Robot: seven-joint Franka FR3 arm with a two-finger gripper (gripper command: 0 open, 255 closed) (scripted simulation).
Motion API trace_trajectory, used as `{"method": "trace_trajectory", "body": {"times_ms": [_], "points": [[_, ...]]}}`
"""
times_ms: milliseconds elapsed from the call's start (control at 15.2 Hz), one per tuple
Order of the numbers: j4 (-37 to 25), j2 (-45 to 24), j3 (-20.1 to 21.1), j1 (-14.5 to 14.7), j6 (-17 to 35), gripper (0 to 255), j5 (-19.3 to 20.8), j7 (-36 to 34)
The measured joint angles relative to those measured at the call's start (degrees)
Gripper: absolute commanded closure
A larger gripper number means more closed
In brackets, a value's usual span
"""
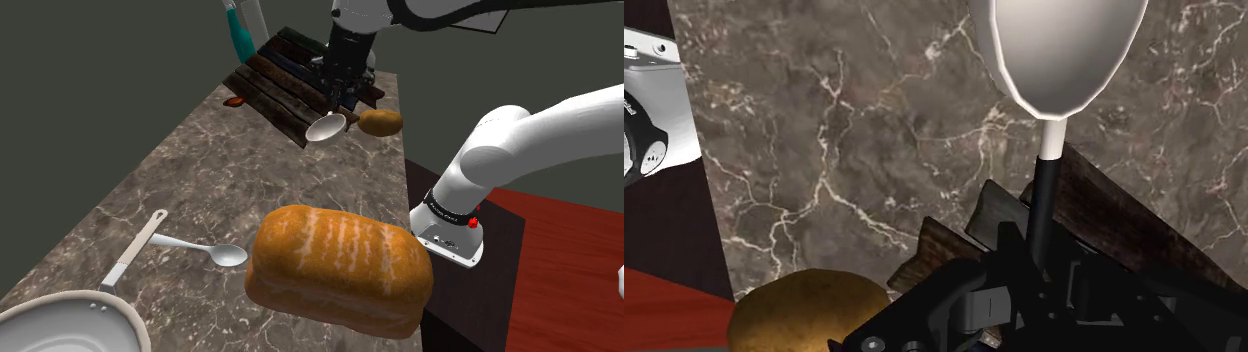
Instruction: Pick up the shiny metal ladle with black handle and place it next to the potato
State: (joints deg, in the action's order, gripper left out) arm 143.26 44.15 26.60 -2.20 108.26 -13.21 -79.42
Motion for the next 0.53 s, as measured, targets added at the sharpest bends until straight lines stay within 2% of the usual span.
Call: {"method": "trace_trajectory", "body": {"times_ms": [528], "points": [[5.44,-0.83,1.74,0.49,6.26,255,-1.27,-0.24]]}}
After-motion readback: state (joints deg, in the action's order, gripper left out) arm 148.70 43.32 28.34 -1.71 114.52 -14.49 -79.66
